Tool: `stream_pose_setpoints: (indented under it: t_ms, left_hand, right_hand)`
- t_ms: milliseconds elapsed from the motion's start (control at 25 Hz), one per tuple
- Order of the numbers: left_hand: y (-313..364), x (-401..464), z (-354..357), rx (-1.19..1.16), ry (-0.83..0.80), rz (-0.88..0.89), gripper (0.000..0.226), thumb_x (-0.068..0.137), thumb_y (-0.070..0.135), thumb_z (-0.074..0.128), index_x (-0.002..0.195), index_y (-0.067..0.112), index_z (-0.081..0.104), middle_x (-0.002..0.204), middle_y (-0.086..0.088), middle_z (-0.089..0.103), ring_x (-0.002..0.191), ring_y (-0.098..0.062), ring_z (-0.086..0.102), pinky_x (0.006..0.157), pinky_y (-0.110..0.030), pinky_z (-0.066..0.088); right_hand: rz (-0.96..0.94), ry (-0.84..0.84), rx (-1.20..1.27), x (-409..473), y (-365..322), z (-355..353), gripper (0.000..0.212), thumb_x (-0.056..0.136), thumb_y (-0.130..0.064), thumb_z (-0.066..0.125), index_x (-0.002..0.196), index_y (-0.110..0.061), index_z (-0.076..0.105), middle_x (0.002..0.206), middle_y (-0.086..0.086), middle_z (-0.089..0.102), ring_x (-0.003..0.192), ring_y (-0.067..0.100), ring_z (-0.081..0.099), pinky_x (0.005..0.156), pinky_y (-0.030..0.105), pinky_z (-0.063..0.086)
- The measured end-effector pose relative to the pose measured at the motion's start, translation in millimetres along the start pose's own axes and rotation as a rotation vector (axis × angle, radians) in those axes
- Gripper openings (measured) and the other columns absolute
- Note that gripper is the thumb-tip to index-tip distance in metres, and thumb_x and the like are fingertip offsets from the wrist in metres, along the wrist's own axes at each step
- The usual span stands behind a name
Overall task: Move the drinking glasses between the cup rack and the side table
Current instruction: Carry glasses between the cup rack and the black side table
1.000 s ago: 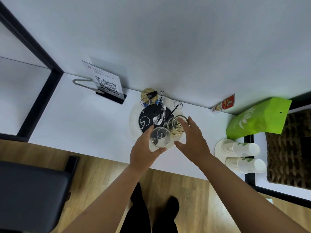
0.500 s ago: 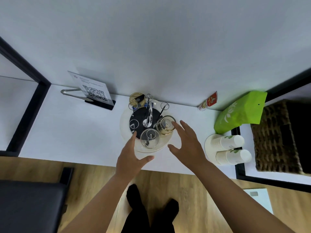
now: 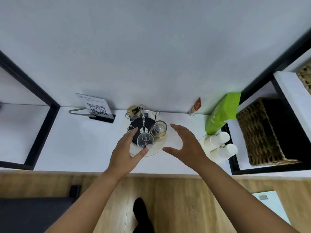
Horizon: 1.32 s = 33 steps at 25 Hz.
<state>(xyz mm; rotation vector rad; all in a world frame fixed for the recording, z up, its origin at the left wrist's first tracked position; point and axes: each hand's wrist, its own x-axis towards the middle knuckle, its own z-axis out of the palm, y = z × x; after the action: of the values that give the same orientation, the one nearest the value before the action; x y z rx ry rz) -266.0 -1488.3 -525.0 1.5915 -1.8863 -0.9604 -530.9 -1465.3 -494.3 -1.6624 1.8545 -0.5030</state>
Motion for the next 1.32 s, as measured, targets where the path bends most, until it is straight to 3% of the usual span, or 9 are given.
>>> stream_pose_setpoints:
  t_ms: [160, 240, 440, 560, 720, 840, 1040, 1320]
  left_hand:
    - [34, -23, -15, 0.041, 0.053, 0.075, 0.069, 0.091, 0.05, 0.072, 0.153, 0.035, 0.043, 0.155, 0.018, 0.046, 0.144, -0.002, 0.04, 0.115, -0.022, 0.033]
    - [54, -40, -26, 0.061, 0.061, 0.114, 0.067, 0.092, 0.051, 0.07, 0.152, 0.036, 0.045, 0.154, 0.018, 0.047, 0.142, -0.002, 0.042, 0.114, -0.022, 0.034]
    - [128, -88, -58, 0.097, 0.044, 0.228, 0.057, 0.096, 0.048, 0.067, 0.149, 0.04, 0.047, 0.143, 0.028, 0.048, 0.128, 0.011, 0.04, 0.1, 0.0, 0.025]
    - [189, -114, -72, 0.058, 0.038, 0.292, 0.057, 0.097, 0.048, 0.066, 0.15, 0.042, 0.047, 0.14, 0.03, 0.05, 0.128, 0.009, 0.043, 0.105, -0.015, 0.035]
    - [265, -135, -73, 0.101, 0.035, 0.461, 0.059, 0.099, 0.053, 0.061, 0.153, 0.042, 0.043, 0.153, 0.026, 0.045, 0.141, 0.001, 0.039, 0.112, -0.025, 0.033]
    - [310, -145, -68, 0.133, -0.007, 0.56, 0.059, 0.1, 0.054, 0.059, 0.155, 0.042, 0.042, 0.156, 0.021, 0.045, 0.142, -0.002, 0.04, 0.111, -0.023, 0.031]
    - [374, -149, -53, 0.088, -0.104, 0.694, 0.055, 0.099, 0.057, 0.057, 0.151, 0.046, 0.044, 0.152, 0.026, 0.048, 0.14, 0.001, 0.042, 0.111, -0.025, 0.036]
    - [488, -155, -6, 0.021, -0.375, 0.965, 0.05, 0.099, 0.056, 0.059, 0.147, 0.044, 0.052, 0.142, 0.024, 0.058, 0.133, 0.002, 0.05, 0.111, -0.032, 0.045]
  right_hand:
    - [-0.059, 0.067, 0.043, -32, -11, -22, 0.092, 0.081, -0.071, 0.071, 0.159, -0.042, 0.033, 0.161, -0.009, 0.041, 0.15, 0.014, 0.034, 0.122, 0.04, 0.033]
    - [-0.08, 0.096, 0.065, -57, -16, -36, 0.089, 0.083, -0.069, 0.071, 0.159, -0.041, 0.034, 0.16, -0.01, 0.044, 0.149, 0.014, 0.036, 0.122, 0.039, 0.033]
    - [-0.112, 0.147, 0.102, -122, -36, -84, 0.079, 0.089, -0.057, 0.073, 0.157, -0.037, 0.039, 0.152, -0.007, 0.052, 0.143, 0.015, 0.043, 0.119, 0.034, 0.033]
    - [-0.151, 0.219, 0.109, -162, -55, -127, 0.074, 0.092, -0.051, 0.073, 0.157, -0.037, 0.04, 0.153, -0.009, 0.051, 0.144, 0.012, 0.04, 0.116, 0.027, 0.03]
    - [-0.173, 0.323, 0.133, -206, -66, -175, 0.069, 0.092, -0.051, 0.072, 0.154, -0.037, 0.044, 0.145, -0.012, 0.055, 0.137, 0.01, 0.045, 0.107, 0.024, 0.034]
    - [-0.144, 0.385, 0.147, -240, -64, -204, 0.071, 0.091, -0.056, 0.071, 0.154, -0.04, 0.042, 0.147, -0.01, 0.054, 0.139, 0.009, 0.046, 0.112, 0.032, 0.039]
    - [-0.09, 0.536, 0.107, -296, -58, -269, 0.072, 0.092, -0.052, 0.073, 0.155, -0.036, 0.042, 0.15, -0.01, 0.052, 0.139, 0.006, 0.045, 0.111, 0.027, 0.037]
    - [0.088, 0.825, 0.095, -391, -40, -345, 0.066, 0.092, -0.055, 0.072, 0.152, -0.041, 0.047, 0.155, -0.02, 0.049, 0.141, 0.002, 0.045, 0.115, 0.038, 0.043]
